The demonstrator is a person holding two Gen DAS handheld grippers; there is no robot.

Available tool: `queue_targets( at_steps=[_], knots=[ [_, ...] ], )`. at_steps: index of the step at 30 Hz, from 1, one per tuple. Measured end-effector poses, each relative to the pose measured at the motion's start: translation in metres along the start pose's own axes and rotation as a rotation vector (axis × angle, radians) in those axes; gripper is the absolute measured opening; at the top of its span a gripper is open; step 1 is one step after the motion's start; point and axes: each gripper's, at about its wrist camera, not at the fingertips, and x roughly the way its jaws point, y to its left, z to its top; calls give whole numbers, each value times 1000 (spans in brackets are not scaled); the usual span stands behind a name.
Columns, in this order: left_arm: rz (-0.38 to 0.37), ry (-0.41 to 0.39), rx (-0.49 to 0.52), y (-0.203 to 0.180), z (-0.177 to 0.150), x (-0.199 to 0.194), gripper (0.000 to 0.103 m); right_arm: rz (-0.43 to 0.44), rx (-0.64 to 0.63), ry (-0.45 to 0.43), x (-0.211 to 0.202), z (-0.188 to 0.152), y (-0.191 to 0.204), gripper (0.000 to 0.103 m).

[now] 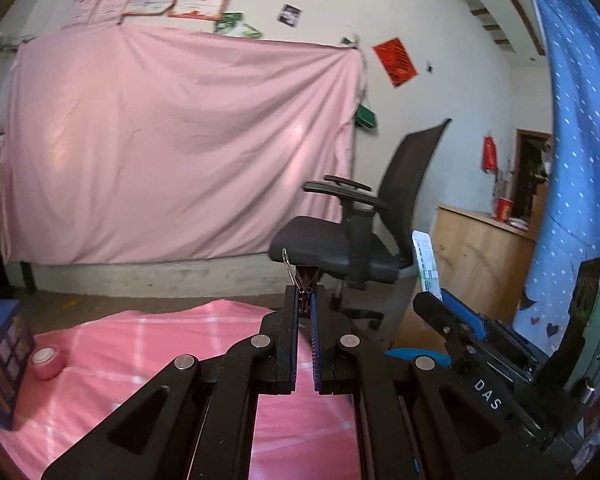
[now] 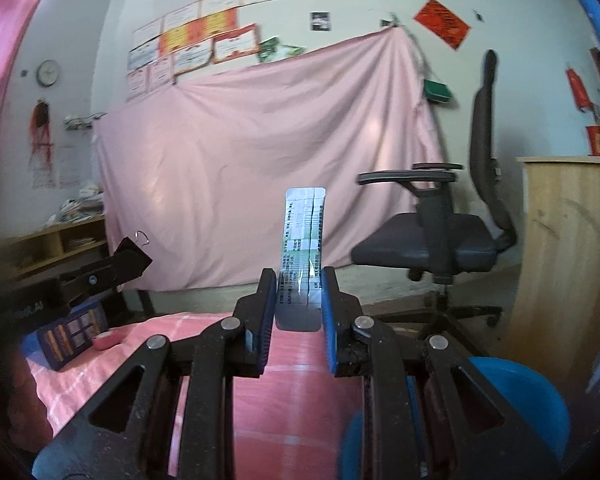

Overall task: Collect trash
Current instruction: 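Carry the clip and toothpaste tube over the blue basin and open both grippers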

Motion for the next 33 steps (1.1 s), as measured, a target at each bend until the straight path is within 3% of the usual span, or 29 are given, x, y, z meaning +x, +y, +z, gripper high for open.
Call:
queue_targets(
  at_steps=[13, 23, 33],
  knots=[
    [-101, 122, 32, -61, -5, 54, 4, -126, 125, 118, -11, -10, -72, 47],
    [-241, 326, -47, -86, -16, 108, 4, -181, 210, 257, -6, -22, -109, 47],
    [-246, 452, -51, -105, -44, 140, 4, -179, 312, 376, 8, -37, -141, 47]
  ],
)
